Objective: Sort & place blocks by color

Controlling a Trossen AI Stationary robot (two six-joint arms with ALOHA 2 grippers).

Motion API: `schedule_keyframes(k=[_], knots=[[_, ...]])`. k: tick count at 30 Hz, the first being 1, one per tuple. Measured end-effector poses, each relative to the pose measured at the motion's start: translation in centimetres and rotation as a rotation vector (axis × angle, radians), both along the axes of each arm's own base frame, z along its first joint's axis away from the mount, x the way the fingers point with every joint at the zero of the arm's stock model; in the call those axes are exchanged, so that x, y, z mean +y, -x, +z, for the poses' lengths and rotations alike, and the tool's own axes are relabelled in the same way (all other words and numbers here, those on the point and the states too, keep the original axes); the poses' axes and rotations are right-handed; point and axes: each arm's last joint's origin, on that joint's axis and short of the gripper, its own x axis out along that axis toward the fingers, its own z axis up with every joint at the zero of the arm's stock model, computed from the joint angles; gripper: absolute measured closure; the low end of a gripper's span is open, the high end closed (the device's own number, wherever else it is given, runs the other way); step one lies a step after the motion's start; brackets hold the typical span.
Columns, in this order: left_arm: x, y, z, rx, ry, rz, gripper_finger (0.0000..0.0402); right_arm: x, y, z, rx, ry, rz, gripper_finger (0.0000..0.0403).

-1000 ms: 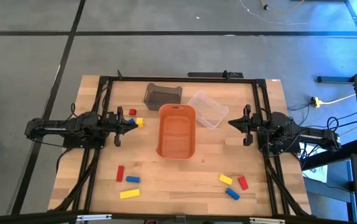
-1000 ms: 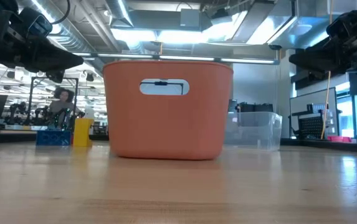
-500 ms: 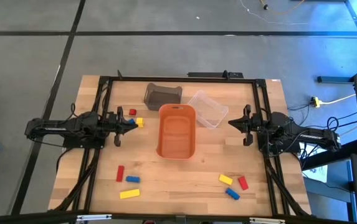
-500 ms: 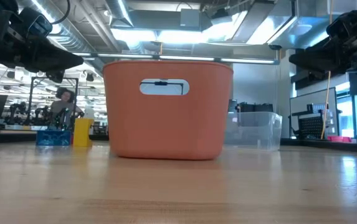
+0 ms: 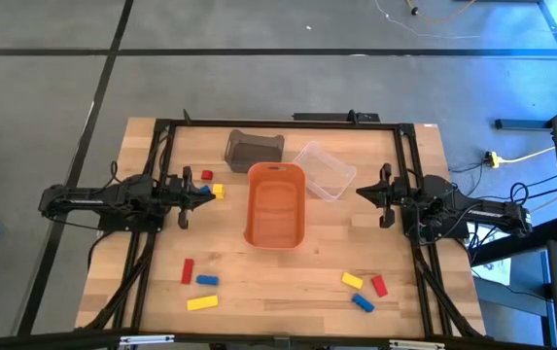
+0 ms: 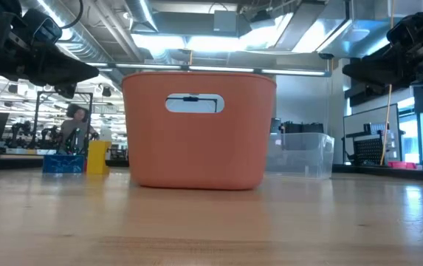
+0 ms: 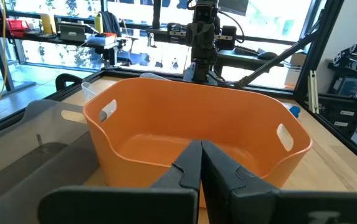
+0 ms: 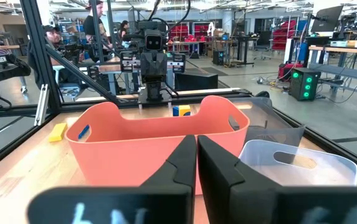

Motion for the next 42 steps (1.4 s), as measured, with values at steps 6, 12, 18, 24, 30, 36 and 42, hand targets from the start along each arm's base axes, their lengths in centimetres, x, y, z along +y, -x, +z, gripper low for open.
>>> schedule_keyframes(k=[6,12,18,24,30,36,42], knots=[[0.00,0.00,0.02,-0.001,0.000,0.000,0.0401,0.00,0.00,0.00,0.000,0.000,0.000,0.0385],[0.00,0.00,0.01,0.000,0.000,0.000,0.0401,0.00,0.00,0.00,0.000,0.000,0.000,0.0385],[0.00,0.00,0.00,0.000,0.000,0.000,0.0401,0.00,0.00,0.00,0.000,0.000,0.000,0.0385],[0.00,0.00,0.01,0.000,0.000,0.000,0.0401,0.00,0.00,-0.01,0.000,0.000,0.000,0.0385],[0.01,0.00,0.01,0.004,-0.047,0.001,0.0401,0.00,0.00,-0.01,0.000,0.000,0.000,0.0385],[0.01,0.00,0.00,0.013,-0.138,0.003,0.0401,0.00,0.00,-0.01,0.000,0.000,0.000,0.0385],[0.01,0.00,0.02,0.013,-0.140,0.003,0.0401,0.00,0.00,-0.01,0.000,0.000,0.000,0.0385]])
